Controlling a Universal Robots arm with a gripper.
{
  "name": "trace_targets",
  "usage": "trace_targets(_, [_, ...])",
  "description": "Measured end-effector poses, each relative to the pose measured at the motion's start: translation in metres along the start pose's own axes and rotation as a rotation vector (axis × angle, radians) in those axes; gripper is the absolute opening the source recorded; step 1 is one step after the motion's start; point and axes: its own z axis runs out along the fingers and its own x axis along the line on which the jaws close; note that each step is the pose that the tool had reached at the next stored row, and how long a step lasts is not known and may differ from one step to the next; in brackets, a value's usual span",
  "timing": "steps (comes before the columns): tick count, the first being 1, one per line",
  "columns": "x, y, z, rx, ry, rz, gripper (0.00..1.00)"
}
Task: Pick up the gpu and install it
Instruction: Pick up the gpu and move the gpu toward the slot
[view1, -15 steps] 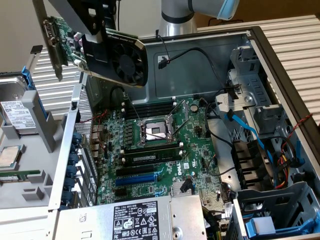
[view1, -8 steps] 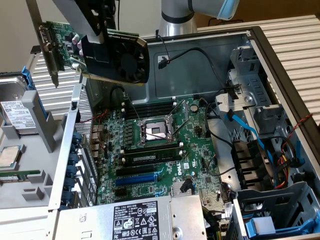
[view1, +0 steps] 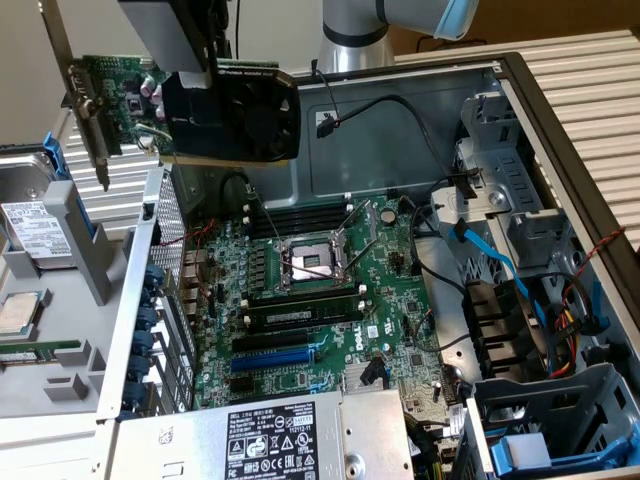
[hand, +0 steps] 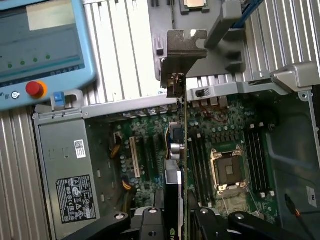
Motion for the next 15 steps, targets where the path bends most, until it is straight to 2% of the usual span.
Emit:
trace_targets(5, [0.0, -0.0003, 0.0002, -0.0003, 0.0007, -0.077, 0.27])
trace_targets(10, [-0.0001, -0.0006, 0.0012, -0.0002, 0.0002, -0.077, 0.27])
trace_targets(15, [-0.0008, -0.0059, 0.0098, -0.0003, 0.0005, -0.077, 0.27])
